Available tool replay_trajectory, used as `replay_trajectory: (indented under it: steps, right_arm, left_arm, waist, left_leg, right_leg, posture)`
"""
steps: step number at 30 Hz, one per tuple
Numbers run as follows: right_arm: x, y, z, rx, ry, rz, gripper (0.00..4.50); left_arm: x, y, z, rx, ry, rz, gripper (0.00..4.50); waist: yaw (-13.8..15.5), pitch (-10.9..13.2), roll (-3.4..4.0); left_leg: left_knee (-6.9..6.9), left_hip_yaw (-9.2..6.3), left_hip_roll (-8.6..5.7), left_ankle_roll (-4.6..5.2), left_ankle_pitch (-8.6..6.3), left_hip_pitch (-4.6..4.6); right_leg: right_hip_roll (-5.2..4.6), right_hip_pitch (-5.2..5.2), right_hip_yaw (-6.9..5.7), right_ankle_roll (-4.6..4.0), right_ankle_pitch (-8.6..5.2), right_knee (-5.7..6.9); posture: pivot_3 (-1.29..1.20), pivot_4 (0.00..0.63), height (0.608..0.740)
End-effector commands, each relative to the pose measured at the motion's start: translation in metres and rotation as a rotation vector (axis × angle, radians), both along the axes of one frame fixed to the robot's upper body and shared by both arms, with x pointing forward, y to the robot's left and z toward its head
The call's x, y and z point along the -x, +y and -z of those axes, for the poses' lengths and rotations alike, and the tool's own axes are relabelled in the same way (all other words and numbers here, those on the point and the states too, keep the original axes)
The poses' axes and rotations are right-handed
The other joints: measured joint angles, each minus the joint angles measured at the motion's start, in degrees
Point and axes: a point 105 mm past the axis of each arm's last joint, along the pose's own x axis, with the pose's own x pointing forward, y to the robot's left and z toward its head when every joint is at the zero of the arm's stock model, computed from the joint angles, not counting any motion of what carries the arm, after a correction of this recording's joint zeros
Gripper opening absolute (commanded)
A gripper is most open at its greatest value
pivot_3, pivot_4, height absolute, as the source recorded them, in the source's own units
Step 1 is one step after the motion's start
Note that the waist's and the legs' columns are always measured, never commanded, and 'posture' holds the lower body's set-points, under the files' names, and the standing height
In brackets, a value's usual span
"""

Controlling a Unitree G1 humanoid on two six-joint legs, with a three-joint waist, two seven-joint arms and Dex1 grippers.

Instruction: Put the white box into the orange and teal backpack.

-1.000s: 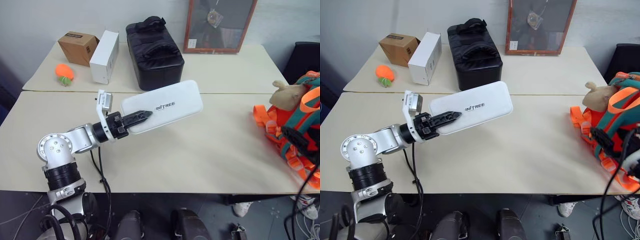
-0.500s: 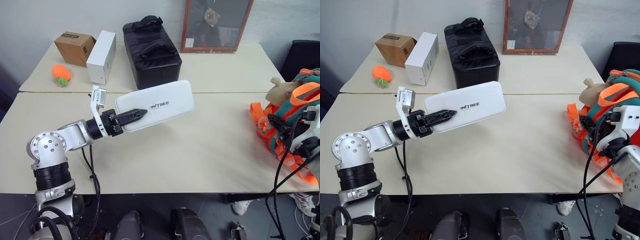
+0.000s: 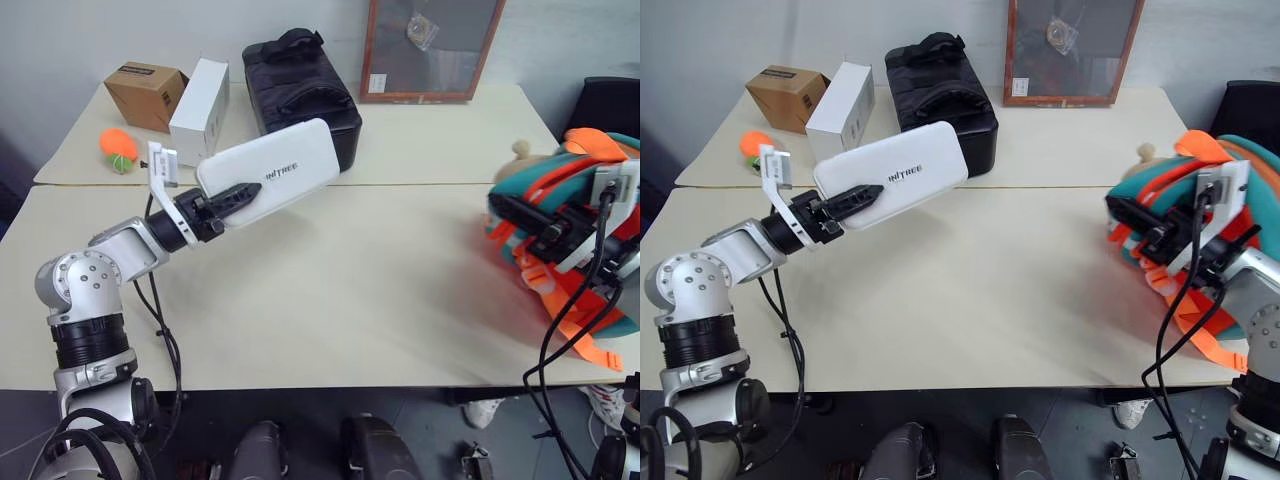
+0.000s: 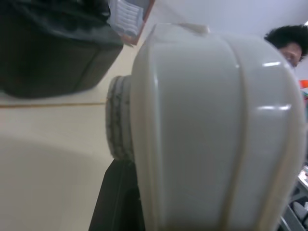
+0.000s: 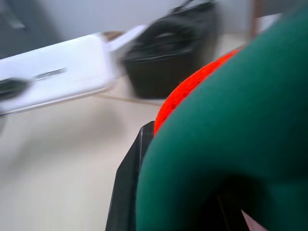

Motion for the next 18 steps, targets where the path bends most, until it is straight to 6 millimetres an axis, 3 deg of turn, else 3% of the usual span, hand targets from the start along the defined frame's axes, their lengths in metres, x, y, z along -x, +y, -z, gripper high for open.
replay_trajectory:
  steps: [1,8,14,18]
  right_arm:
    - [0.046,0.043,-0.034,0.052,-0.109,-0.375,0.01]
    - [0.077,0.06,-0.052,0.094,-0.081,-0.692,0.01]
    - [0.065,0.061,-0.025,0.164,-0.013,-0.67,0.01]
    - [0.058,0.054,-0.011,0.169,0.014,-0.636,0.01]
  left_arm:
    - [0.011,0.0,-0.03,-0.012,-0.144,0.035,1.19]
    - [0.026,-0.001,-0.053,-0.064,-0.247,0.11,1.19]
    - [0.059,-0.007,-0.086,-0.059,-0.376,0.286,1.19]
    - [0.076,-0.01,-0.092,-0.147,-0.428,0.367,1.19]
  waist:
    - [-0.06,0.01,0.01]
    - [0.27,0.12,-0.13]
    - [0.39,0.15,-0.17]
    - [0.34,0.15,-0.17]
  left_leg:
    - [-0.02,0.01,0.0,0.0,0.0,0.0]
    - [-0.11,-0.08,0.0,0.0,0.0,-0.08]
    - [0.12,-0.26,-0.05,0.17,-0.11,-0.44]
    - [0.28,-0.28,-0.1,0.27,-0.2,-0.58]
  right_leg:
    - [0.0,-0.01,0.01,0.0,0.0,-0.01]
    - [-0.04,-0.02,-0.08,0.0,0.0,-0.16]
    - [-0.16,-0.13,-0.26,0.0,0.0,-0.25]
    - [-0.22,-0.18,-0.28,0.02,0.01,-0.24]
  posture:
    - [0.0,0.15,0.74]
    - [0.0,0.15,0.74]
    - [0.0,0.15,0.74]
    - [0.0,0.15,0.74]
